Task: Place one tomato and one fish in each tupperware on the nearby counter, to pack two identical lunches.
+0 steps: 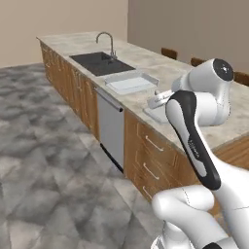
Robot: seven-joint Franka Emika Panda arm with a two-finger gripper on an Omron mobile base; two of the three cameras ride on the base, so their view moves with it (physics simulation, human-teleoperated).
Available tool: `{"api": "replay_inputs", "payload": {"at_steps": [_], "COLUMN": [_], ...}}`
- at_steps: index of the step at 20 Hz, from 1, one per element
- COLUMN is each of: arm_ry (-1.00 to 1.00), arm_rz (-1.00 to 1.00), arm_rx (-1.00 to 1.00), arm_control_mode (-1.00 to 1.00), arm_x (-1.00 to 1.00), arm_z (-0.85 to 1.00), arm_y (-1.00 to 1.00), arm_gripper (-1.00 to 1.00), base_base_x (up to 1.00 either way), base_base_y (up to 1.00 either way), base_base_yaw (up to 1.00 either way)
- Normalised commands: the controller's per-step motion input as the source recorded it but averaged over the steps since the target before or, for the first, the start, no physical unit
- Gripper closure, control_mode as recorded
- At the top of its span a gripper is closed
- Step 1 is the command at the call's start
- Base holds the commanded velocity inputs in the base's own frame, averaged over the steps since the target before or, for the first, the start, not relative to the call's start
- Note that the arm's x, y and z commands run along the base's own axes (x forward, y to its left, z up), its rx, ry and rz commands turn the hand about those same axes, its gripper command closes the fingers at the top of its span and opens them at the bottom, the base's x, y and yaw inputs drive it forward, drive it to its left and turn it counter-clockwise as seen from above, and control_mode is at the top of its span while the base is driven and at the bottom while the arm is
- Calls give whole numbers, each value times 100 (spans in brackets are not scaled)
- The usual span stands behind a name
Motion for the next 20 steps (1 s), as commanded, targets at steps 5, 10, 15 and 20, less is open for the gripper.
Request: {"api": "replay_inputs", "payload": {"at_steps": [5,10,15,20], "arm_ry": [0,0,0,0], "arm_rz": [0,0,0,0], "arm_rx": [0,0,0,0], "arm_control_mode": [100,100,100,100], "arm_x": [0,0,0,0], "arm_z": [0,0,0,0], "arm_y": [0,0,0,0], "arm_gripper": [100,100,100,100], "base_base_x": [27,33,41,44], "base_base_y": [99,100,100,100], "base_base_yaw": [-66,-63,-59,-60]}}
